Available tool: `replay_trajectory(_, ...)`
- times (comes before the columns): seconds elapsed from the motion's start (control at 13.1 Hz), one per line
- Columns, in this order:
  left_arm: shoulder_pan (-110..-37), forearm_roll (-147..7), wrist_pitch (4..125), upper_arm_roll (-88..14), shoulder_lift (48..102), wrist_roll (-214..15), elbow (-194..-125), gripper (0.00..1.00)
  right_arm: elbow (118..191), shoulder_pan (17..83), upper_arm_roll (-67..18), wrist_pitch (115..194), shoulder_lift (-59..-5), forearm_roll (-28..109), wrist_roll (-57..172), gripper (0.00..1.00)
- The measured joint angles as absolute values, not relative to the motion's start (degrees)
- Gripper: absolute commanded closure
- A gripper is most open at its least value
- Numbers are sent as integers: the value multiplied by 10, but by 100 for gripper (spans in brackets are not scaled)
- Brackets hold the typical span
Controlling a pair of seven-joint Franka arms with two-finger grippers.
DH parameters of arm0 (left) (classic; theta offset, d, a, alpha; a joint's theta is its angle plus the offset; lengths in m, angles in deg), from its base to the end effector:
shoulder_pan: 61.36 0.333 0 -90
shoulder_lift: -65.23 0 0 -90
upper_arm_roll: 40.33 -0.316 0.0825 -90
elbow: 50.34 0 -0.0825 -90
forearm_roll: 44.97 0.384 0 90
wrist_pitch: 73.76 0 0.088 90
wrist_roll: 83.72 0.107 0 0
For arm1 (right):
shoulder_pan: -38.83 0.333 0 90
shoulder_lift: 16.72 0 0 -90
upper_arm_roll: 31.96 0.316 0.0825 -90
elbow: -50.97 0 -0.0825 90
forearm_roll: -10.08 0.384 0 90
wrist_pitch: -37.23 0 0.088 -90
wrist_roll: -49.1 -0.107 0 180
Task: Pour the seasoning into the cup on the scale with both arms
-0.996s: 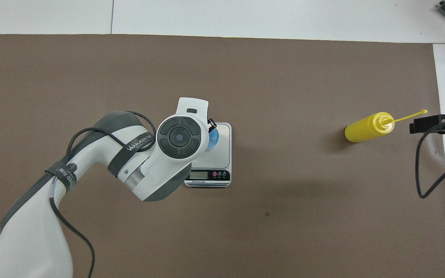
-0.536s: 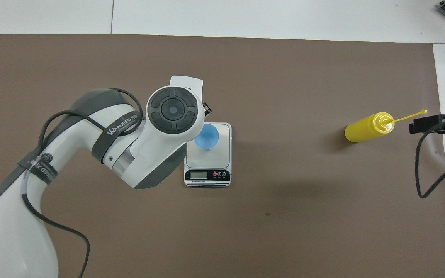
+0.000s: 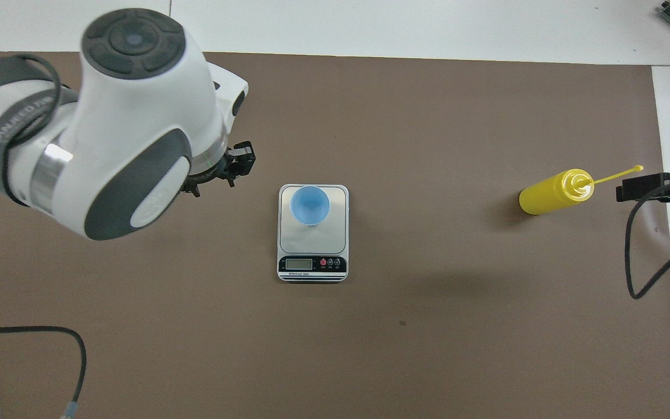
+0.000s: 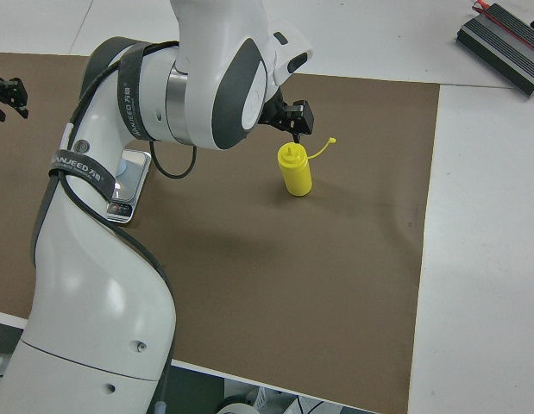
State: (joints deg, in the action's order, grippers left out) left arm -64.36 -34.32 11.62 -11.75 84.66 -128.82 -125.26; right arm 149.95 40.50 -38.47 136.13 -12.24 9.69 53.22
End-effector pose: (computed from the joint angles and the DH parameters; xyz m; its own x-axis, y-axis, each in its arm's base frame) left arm 0.5769 -0.2691 0.5577 0.9649 0.2547 -0.0643 0.2476 -0.9635 -0.1012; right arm 0.5408 -0.0487 0.6064 0.9970 -0.0116 0.0762 -0.0119 -0.9999 0.0034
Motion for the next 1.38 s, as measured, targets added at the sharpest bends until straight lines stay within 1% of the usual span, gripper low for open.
replay_trajectory(0.15, -641, -394, 95, -189, 827, -1190, -1235, 46, 1500, 405, -385, 1361, -122, 97, 532, 0)
replay_trajectory(0.31, -638, -429, 73, -263, 797, -1085, -1231, 45, 1500, 405, -385, 1361, -122, 97, 532, 0)
replay_trajectory(0.46, -638, -440, 57, -314, 769, -989, -1234, 44, 1500, 405, -385, 1361, -122, 97, 532, 0)
replay_trajectory(0.61, -641, -441, 50, -348, 747, -916, -1253, 44, 1500, 405, -385, 1361, -122, 97, 532, 0)
replay_trajectory(0.84, -641, -442, 58, -383, 722, -847, -1311, 40, 1500, 405, -385, 1361, -122, 97, 532, 0)
replay_trajectory(1.15, -646, -442, 155, -385, 667, -843, -1443, 39, 1500, 405, -385, 1361, -122, 97, 532, 0)
replay_trajectory(1.38, -647, -443, 194, -389, 642, -843, -1487, 37, 1500, 405, -385, 1362, -122, 97, 533, 0)
